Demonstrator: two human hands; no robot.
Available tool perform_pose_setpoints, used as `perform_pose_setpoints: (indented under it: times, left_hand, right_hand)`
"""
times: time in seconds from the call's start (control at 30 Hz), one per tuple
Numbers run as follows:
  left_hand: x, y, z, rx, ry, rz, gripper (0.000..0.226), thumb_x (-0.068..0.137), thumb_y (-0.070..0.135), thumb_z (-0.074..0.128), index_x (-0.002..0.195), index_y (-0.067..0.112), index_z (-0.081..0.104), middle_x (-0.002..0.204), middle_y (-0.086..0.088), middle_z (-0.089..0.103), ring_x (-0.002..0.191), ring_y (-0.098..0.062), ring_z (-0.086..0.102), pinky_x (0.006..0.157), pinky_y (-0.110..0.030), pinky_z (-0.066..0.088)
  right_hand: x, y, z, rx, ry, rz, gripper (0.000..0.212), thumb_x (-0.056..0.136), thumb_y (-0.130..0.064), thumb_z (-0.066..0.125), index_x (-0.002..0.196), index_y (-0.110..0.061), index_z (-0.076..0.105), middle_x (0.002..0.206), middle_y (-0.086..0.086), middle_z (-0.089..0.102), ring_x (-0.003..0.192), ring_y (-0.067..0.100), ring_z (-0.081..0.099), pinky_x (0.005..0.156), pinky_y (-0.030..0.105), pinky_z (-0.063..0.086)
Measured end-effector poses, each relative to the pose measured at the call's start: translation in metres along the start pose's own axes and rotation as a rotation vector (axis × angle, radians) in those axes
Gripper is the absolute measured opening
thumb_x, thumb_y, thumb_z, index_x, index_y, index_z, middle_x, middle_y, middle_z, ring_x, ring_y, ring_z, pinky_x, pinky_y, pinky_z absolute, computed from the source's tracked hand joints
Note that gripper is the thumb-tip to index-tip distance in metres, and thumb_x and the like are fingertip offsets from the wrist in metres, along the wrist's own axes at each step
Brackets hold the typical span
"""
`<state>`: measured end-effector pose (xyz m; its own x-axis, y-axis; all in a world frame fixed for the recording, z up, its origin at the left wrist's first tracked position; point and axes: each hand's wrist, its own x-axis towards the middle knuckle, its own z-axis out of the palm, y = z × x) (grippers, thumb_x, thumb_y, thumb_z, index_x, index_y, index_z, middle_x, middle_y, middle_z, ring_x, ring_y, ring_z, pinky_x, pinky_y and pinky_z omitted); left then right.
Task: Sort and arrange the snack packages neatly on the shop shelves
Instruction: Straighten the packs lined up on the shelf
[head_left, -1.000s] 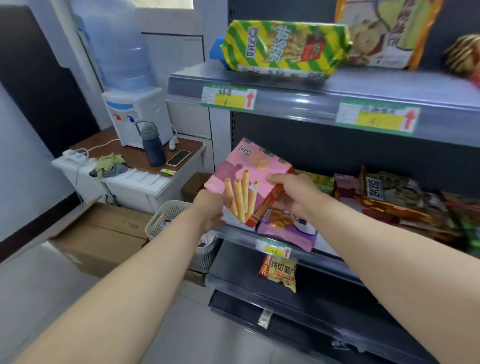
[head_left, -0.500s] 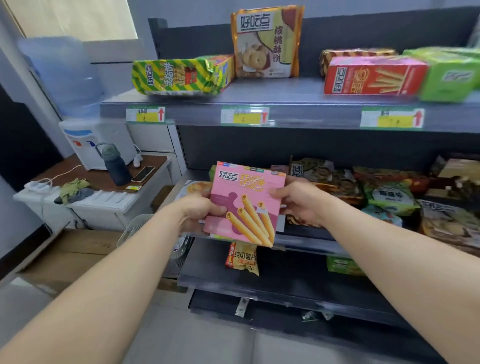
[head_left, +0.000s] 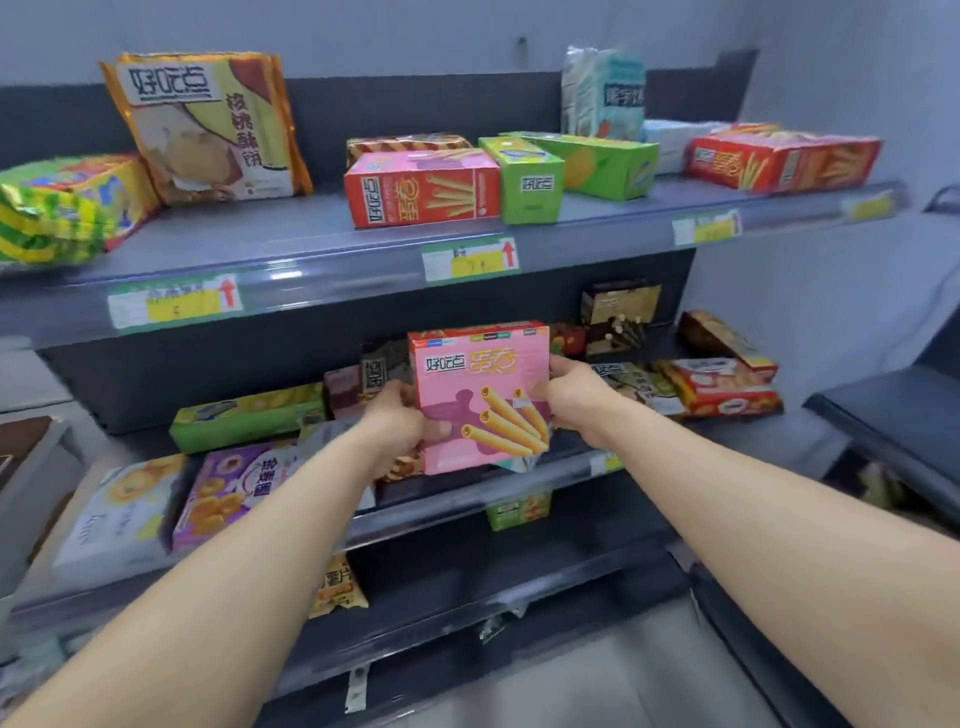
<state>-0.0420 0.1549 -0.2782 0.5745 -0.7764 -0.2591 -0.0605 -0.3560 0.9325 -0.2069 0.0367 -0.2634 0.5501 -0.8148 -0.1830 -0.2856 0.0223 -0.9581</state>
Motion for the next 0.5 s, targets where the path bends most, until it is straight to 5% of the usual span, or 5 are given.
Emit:
perform_pose_setpoints:
  times: [0.07, 0.2, 0.5]
  left_hand:
    - [0.01, 0.007, 0.025, 0.011, -0.024, 0.029, 0.052, 0.072, -0.003, 0.075, 0.111, 0.008, 0.043, 0.113, -0.015, 0.063, 0.1, -0.03, 0.062, 0.078, -0.042, 0.056]
    - [0.028, 0.019, 0.074, 0.056, -0.077, 0.048, 0.058, 0.072, -0.001, 0.076, 0.116, 0.01, 0.039, 0.114, -0.012, 0.059, 0.105, -0.029, 0.06, 0.09, -0.048, 0.052]
    - [0.095, 0.066, 0.197, 0.011, -0.048, 0.106, 0.059, 0.072, -0.008, 0.073, 0.125, 0.003, 0.05, 0.118, -0.014, 0.064, 0.105, -0.029, 0.062, 0.093, -0.044, 0.051]
  right_hand:
    - [-0.001, 0.007, -0.023, 0.006, 0.047, 0.021, 0.04, 0.09, -0.002, 0.048, 0.127, -0.015, 0.054, 0.117, 0.007, 0.066, 0.1, 0.022, 0.06, 0.075, 0.031, 0.048]
    - [0.004, 0.019, -0.069, -0.01, 0.12, 0.03, 0.041, 0.091, -0.003, 0.051, 0.13, -0.013, 0.053, 0.121, 0.009, 0.064, 0.114, 0.027, 0.058, 0.1, 0.044, 0.046]
    - [0.078, 0.04, -0.19, -0.086, 0.206, -0.015, 0.036, 0.092, -0.008, 0.051, 0.127, -0.014, 0.057, 0.122, 0.005, 0.064, 0.112, 0.023, 0.059, 0.1, 0.04, 0.047]
